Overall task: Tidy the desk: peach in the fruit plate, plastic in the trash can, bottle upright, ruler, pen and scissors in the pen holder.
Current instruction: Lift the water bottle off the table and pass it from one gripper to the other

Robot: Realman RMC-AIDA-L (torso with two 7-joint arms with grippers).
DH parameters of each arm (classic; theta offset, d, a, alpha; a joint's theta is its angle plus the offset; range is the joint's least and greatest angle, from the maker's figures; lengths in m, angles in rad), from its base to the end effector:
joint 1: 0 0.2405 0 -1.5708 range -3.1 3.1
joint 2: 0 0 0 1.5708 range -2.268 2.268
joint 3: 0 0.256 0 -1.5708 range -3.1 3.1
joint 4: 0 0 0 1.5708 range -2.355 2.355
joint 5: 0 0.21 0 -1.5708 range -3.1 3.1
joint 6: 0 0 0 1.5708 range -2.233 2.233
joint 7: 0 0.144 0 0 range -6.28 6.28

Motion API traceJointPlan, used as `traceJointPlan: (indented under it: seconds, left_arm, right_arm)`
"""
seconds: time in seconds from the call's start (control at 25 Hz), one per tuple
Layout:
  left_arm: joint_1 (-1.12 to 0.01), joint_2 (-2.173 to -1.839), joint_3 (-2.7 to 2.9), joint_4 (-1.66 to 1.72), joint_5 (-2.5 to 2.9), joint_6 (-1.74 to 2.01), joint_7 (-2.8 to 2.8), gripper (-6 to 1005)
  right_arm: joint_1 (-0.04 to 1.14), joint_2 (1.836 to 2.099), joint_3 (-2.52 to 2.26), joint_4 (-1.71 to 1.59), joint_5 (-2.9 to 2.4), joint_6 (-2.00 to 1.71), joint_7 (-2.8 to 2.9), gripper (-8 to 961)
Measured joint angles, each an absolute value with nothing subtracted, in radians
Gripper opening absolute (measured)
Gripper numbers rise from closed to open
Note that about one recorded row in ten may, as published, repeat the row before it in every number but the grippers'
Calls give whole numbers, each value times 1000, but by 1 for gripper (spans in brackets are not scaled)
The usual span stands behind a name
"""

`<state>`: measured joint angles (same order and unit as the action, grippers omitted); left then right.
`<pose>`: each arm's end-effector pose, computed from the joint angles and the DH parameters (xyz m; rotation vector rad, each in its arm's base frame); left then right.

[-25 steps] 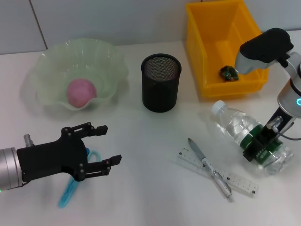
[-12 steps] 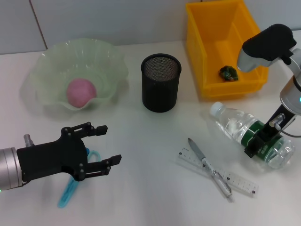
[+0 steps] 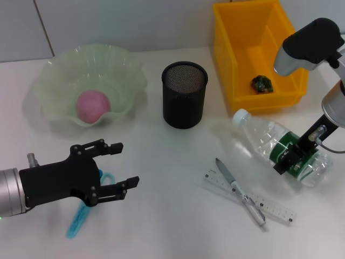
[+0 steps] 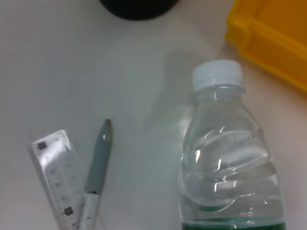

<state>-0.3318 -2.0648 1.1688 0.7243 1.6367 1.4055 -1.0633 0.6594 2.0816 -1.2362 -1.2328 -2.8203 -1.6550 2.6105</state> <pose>-0.2690 0.2952 -0.0307 -2.7531 -0.2089 -0.6313 0.2207 0.3591 0.0237 -2.3870 1.1604 -0.7124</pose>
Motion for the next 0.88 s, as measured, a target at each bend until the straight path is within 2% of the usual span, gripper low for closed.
traceJointPlan:
  seconds: [0.52,0.88]
  left_arm:
    - [-320,-2065,1155,751,1625,1415,-1063,792]
    - [-306,-2064,1108,760,1595,1445,-1063,792]
  right_arm:
    - [541,2084,-1227,-1424,-2642,-1712,2476,776]
    - [345,2085,-1216,-1591,-2338,-1638,2289,779]
